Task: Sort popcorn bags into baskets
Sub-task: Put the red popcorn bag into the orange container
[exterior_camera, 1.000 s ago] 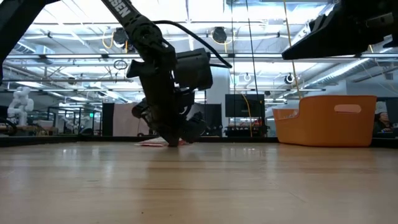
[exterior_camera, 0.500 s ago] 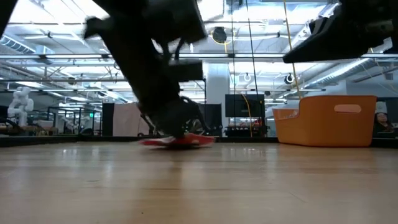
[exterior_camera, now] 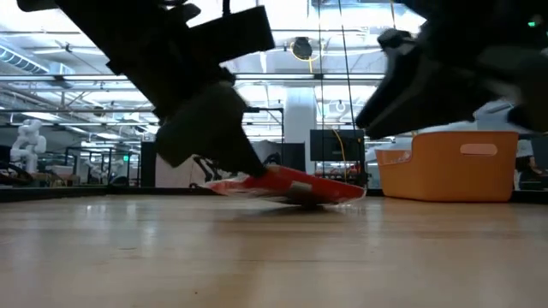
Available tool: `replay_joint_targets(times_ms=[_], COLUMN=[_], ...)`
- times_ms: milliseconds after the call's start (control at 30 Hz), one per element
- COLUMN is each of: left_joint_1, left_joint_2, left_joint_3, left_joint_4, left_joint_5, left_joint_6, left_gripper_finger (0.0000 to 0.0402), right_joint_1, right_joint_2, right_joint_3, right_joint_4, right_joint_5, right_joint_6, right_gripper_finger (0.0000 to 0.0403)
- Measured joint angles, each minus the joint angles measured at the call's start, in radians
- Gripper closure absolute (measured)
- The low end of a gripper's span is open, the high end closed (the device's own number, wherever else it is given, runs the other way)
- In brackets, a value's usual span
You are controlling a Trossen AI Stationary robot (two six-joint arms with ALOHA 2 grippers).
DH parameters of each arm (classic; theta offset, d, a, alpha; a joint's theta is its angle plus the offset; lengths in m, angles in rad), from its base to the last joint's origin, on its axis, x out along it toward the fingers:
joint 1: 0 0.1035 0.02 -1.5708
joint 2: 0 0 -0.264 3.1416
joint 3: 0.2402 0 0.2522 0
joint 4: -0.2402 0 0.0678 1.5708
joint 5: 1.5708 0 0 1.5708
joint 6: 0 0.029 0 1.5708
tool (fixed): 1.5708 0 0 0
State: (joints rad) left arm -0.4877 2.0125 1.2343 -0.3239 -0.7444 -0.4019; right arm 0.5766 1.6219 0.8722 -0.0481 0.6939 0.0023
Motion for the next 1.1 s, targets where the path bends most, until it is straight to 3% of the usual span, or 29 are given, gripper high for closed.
replay_joint_targets(times_ms=[200, 367, 600, 767, 900, 1100], left_joint_1=[0.004, 0.002, 0.0, 0.0, -0.007, -0.03], left_joint_2=[-0.001, -0.008, -0.02, -0.02, -0.024, -0.036], left_joint_3=[0.0, 0.0, 0.002, 0.002, 0.002, 0.002], left_joint_4=[0.092, 0.117, 0.197, 0.247, 0.255, 0.273], left_joint_5=[-0.005, -0.004, 0.006, 0.024, 0.029, 0.026], left_joint_6=[0.013, 0.013, 0.063, 0.109, 0.132, 0.179], left_gripper_finger=[0.0397, 0.0397, 0.0396, 0.0396, 0.0396, 0.0396], right_joint_1=[-0.018, -0.043, -0.07, -0.081, -0.089, -0.1], right_joint_2=[0.143, 0.19, 0.21, 0.21, 0.21, 0.21], right_joint_3=[0.135, 0.15, 0.15, 0.15, 0.15, 0.13], right_joint_4=[-0.028, -0.042, -0.041, -0.044, -0.061, -0.095], right_joint_5=[0.067, 0.063, 0.072, 0.149, 0.089, 0.06], right_joint_6=[-0.072, -0.093, -0.11, -0.079, -0.097, -0.068], right_gripper_finger=[0.0235, 0.0214, 0.0215, 0.0215, 0.0224, 0.0269])
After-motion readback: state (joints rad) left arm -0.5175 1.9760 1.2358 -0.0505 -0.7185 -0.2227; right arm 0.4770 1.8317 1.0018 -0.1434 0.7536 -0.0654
